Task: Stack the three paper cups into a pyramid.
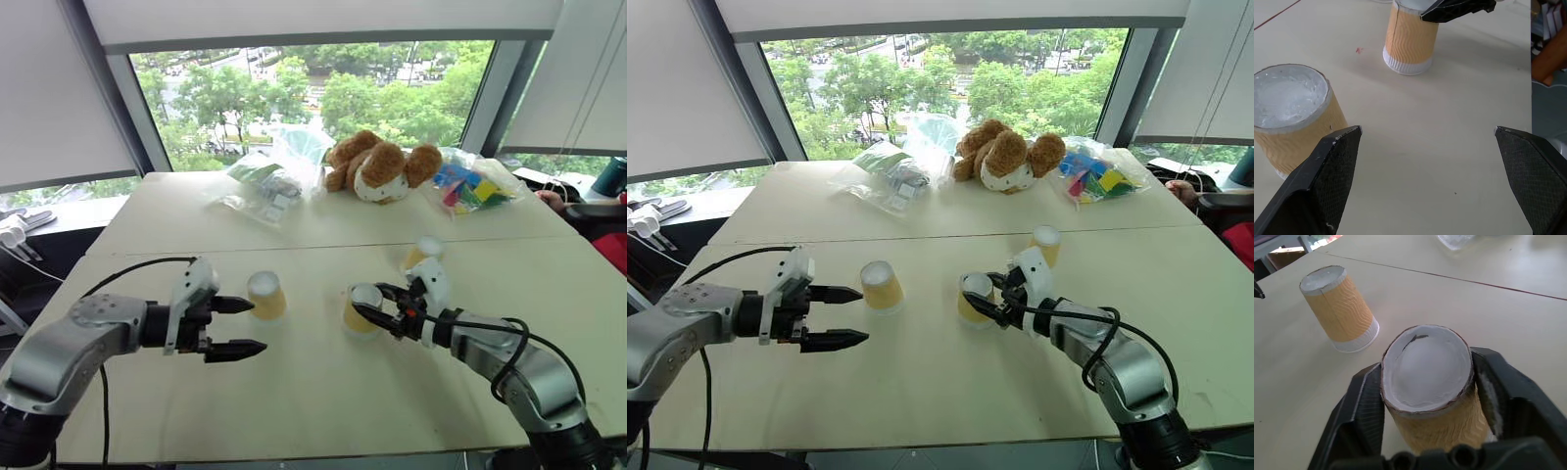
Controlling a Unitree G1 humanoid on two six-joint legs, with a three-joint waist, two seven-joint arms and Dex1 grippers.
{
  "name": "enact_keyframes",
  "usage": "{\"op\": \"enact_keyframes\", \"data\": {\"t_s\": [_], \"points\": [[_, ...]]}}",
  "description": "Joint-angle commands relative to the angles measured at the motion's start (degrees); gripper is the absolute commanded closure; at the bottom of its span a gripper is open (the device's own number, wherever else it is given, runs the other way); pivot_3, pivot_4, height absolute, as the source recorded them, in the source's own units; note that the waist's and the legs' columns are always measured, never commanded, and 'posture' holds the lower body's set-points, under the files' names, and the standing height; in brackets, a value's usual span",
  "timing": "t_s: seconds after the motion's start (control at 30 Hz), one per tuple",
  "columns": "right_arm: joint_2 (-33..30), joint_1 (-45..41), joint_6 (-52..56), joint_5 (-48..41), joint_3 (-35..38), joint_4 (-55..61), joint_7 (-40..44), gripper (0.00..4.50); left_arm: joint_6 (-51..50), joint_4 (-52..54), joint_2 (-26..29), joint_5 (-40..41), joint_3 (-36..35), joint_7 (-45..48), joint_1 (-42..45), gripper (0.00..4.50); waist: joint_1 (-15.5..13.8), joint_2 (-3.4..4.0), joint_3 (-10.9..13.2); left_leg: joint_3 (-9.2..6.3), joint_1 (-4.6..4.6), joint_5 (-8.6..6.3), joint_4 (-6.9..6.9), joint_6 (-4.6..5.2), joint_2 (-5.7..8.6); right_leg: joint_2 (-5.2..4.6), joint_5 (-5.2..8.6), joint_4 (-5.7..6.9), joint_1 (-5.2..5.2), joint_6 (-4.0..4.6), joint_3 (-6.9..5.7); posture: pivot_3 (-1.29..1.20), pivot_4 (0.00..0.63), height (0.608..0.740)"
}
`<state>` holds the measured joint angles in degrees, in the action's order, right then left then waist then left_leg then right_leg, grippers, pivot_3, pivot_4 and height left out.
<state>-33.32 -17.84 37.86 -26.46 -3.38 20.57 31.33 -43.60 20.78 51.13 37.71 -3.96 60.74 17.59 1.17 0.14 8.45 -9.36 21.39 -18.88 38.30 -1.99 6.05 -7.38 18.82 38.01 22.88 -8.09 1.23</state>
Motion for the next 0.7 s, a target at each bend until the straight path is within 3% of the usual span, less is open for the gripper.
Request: {"op": "enact_keyframes", "data": {"t_s": [0.03, 0.2, 0.33, 0.43, 0.57, 0.7], "points": [[-0.09, -0.81, -1.25, 0.45, 0.57, 0.92, 1.62, 0.05, -0.27, 2.04, 0.43, 1.25, -2.64, -0.97, -0.32, 0.00, -0.12, 0.00, 0.00, 0.00, 0.01, 0.00, 0.00, 0.00, 0.00, 0.00, 0.00, 0.00, 0.00, 0.00, 0.00, 0.00, 0.150, 0.740], [-0.53, -1.62, 0.68, -2.30, 4.91, 3.84, 1.96, 0.05, -0.21, 1.55, 0.41, 1.63, -2.49, -1.23, -0.02, 0.00, -0.10, 0.00, 0.00, 0.00, 0.01, 0.00, 0.00, 0.00, 0.01, -0.01, 0.00, 0.00, 0.01, 0.00, 0.00, 0.00, 0.150, 0.740], [-3.59, -3.16, 7.01, -11.16, 17.47, 7.73, 0.57, 0.05, -0.36, 0.06, 0.40, 2.36, -3.01, -0.78, 1.43, 0.00, -0.32, 0.00, 0.00, -0.01, 0.03, 0.00, 0.01, 0.00, 0.02, -0.02, 0.00, 0.00, 0.01, 0.00, -0.01, 0.00, 0.150, 0.740], [-4.66, -4.40, 8.49, -12.95, 22.71, 5.85, -1.44, 0.05, -0.02, -0.61, -0.17, 2.48, -2.85, -0.86, 2.33, 0.00, -0.31, 0.00, 0.00, -0.01, 0.02, 0.00, 0.01, 0.00, 0.02, -0.03, 0.00, -0.01, -0.02, 0.00, -0.02, 0.00, 0.150, 0.740], [-6.35, -7.36, -0.86, 0.09, 19.23, -9.44, -4.69, 0.05, 0.46, -0.86, -2.05, 1.85, -0.91, -1.30, 3.74, 0.00, -0.09, -0.01, -0.01, 0.04, 0.00, 0.00, 0.01, 0.00, 0.01, -0.02, 0.00, -0.01, -0.03, 0.00, -0.02, 0.00, 0.150, 0.740], [-3.72, -14.86, -12.14, 8.26, 14.11, -27.99, -5.25, 0.05, 0.78, -0.93, -2.76, 0.94, -0.11, -1.40, 3.86, 0.00, 0.69, -0.01, -0.01, 0.23, -0.04, 0.00, -0.03, 0.00, -0.03, -0.03, 0.00, 0.06, 0.06, 0.00, 0.02, 0.00, 0.150, 0.740]]}}
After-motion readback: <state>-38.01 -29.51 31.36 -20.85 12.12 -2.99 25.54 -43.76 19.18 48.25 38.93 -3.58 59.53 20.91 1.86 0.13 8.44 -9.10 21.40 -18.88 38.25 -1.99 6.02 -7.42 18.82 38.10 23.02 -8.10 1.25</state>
